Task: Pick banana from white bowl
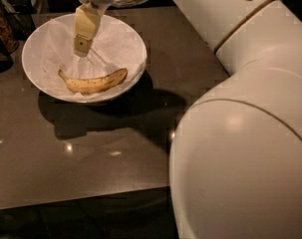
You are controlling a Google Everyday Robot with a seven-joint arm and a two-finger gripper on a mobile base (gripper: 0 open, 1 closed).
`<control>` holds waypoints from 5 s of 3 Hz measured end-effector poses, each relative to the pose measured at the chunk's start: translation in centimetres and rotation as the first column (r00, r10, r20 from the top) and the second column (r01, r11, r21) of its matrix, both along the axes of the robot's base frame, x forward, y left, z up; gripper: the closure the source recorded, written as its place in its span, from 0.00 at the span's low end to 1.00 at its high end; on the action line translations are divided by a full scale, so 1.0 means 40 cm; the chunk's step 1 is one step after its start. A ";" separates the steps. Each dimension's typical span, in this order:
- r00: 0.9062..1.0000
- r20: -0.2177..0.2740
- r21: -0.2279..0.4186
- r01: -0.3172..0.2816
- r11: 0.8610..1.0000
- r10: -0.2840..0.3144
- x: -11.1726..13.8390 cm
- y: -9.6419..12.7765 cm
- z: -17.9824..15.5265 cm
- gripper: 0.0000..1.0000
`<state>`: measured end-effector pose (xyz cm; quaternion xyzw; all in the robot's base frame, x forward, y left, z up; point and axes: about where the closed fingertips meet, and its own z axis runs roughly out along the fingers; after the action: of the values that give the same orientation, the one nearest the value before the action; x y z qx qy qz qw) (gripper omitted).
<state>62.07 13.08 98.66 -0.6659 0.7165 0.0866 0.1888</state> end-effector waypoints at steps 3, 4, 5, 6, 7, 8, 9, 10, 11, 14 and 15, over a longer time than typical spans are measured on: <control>1.000 -0.014 -0.107 -0.015 0.994 0.013 -0.018 -0.021 -0.085 0.21; 0.998 -0.001 -0.142 -0.063 0.988 0.064 -0.003 -0.022 -0.109 0.22; 0.995 -0.001 -0.158 -0.103 0.982 0.105 0.011 -0.021 -0.135 0.25; 0.992 -0.011 -0.167 -0.125 0.978 0.125 0.019 -0.025 -0.161 0.29; 0.991 -0.026 -0.169 -0.137 0.976 0.135 0.021 -0.026 -0.185 0.33; 0.989 -0.049 -0.170 -0.146 0.975 0.139 0.019 -0.018 -0.215 0.34; 0.987 -0.071 -0.166 -0.152 0.974 0.142 0.017 -0.008 -0.249 0.34; 0.986 -0.092 -0.160 -0.155 0.975 0.142 0.015 -0.001 -0.280 0.36; 0.984 -0.111 -0.152 -0.157 0.976 0.141 0.012 0.000 -0.305 0.41; 0.979 -0.142 -0.145 -0.163 0.976 0.143 0.006 0.005 -0.341 0.44; 0.978 -0.156 -0.142 -0.163 0.976 0.140 0.003 0.004 -0.358 0.51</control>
Offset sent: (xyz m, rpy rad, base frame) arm -0.0191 -0.0200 -0.0383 -0.1231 0.0456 0.0010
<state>62.19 13.24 84.35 -0.7231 0.6801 0.0934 0.0768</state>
